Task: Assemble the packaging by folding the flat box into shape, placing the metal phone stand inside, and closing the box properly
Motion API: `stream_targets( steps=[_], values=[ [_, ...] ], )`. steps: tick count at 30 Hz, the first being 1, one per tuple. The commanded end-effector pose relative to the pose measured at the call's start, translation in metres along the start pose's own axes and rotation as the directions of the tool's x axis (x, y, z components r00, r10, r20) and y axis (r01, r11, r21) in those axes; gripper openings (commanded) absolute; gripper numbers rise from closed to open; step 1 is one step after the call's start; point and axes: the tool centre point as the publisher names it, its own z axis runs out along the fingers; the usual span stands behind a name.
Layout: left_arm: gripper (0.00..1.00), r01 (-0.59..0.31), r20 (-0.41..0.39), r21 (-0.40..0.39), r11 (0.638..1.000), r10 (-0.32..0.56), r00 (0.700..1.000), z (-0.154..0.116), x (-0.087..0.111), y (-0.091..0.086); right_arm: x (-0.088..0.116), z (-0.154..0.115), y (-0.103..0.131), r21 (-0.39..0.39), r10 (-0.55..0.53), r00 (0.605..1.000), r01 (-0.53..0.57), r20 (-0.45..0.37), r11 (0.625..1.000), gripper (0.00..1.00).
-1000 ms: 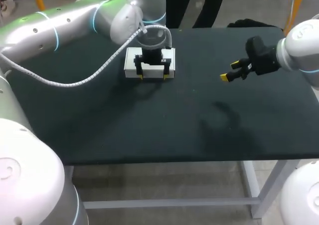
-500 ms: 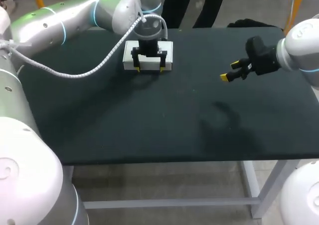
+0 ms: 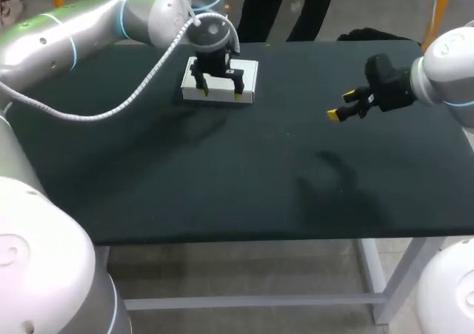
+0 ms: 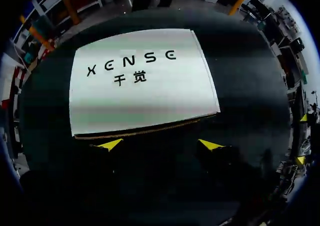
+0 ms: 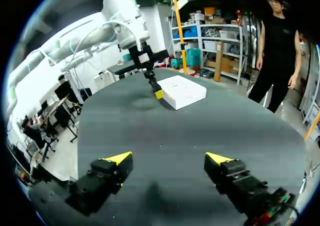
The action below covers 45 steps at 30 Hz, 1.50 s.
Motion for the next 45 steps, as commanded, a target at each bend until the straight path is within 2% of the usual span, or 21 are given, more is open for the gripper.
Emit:
stream_targets(
  steps=[1, 6, 10, 13, 17, 22, 29, 33, 40, 45],
  values=[
    [1.00, -0.099, -0.064, 0.200, 0.975, 0.114, 0.991, -0.043, -0.007, 0.043, -0.001, -0.001, -0.001, -0.003, -0.001, 1.000, 0.001, -0.006, 1.000, 1.00],
    [1.00, -0.201, -0.180, 0.305, 0.931, 0.264, 0.948, -0.061, -0.011, 0.061, -0.001, -0.001, -0.001, -0.003, -0.001, 1.000, 0.001, -0.006, 1.000, 1.00],
    [1.00, -0.274, -0.148, 0.376, 0.885, 0.349, 0.925, -0.070, -0.011, 0.075, -0.001, -0.001, -0.001, -0.003, -0.001, 1.000, 0.001, -0.006, 1.000, 1.00],
    [1.00, -0.309, -0.161, 0.413, 0.857, 0.402, 0.901, -0.074, -0.015, 0.081, -0.001, -0.001, -0.001, -0.003, -0.001, 1.000, 0.001, -0.006, 1.000, 1.00],
    [1.00, -0.314, -0.170, 0.429, 0.847, 0.417, 0.893, -0.078, -0.018, 0.084, -0.001, -0.001, -0.001, -0.003, -0.001, 1.000, 0.001, -0.006, 1.000, 1.00],
    [1.00, -0.330, -0.205, 0.475, 0.816, 0.467, 0.860, -0.084, -0.025, 0.091, -0.001, -0.001, -0.001, -0.003, -0.001, 1.000, 0.001, -0.006, 1.000, 1.00],
    [1.00, -0.337, -0.138, 0.562, 0.756, 0.487, 0.862, -0.085, -0.031, 0.101, -0.001, -0.001, -0.001, -0.003, -0.001, 1.000, 0.001, -0.006, 1.000, 1.00],
    [1.00, -0.351, -0.116, 0.578, 0.737, 0.499, 0.859, -0.087, -0.038, 0.104, -0.001, -0.001, -0.001, -0.003, -0.001, 1.000, 0.001, -0.006, 1.000, 1.00],
    [1.00, -0.360, -0.128, 0.604, 0.711, 0.532, 0.837, -0.086, -0.057, 0.101, -0.001, -0.001, -0.001, -0.003, -0.001, 1.000, 0.001, -0.006, 1.000, 1.00],
    [1.00, -0.371, -0.161, 0.626, 0.686, 0.579, 0.799, -0.083, -0.074, 0.092, -0.001, -0.001, -0.001, -0.003, -0.001, 1.000, 0.001, -0.006, 1.000, 1.00]
  ],
)
